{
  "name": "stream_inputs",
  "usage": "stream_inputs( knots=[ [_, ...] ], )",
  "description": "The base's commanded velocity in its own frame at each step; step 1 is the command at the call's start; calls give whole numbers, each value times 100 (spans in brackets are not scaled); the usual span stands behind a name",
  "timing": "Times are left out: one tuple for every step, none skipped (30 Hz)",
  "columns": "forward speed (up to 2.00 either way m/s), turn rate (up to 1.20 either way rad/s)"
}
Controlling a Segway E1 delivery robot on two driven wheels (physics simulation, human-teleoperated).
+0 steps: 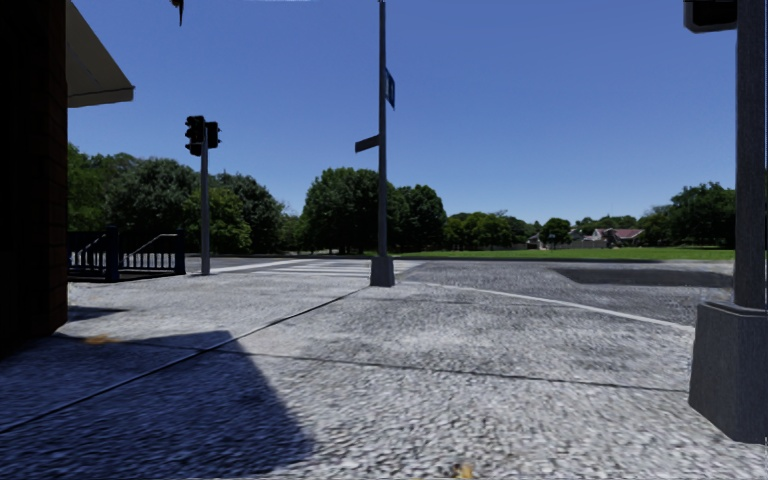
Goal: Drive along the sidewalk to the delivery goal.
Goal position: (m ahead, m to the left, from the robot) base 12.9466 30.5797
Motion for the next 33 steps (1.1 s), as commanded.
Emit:
stream_inputs(
  knots=[
    [200,45],
    [200,45],
    [200,45],
    [200,45],
    [200,45],
    [200,45],
    [200,45],
    [200,45],
    [200,45],
    [200,45],
    [200,45],
    [200,45],
    [200,45],
    [200,45],
    [200,45],
    [200,45],
    [200,45],
    [200,45],
    [200,45],
    [200,50],
    [200,50],
    [200,50],
    [200,50],
    [200,50],
    [200,50],
    [200,50],
    [200,50],
    [200,50],
    [200,50],
    [200,50],
    [200,50],
    [200,50],
    [200,51]
  ],
)
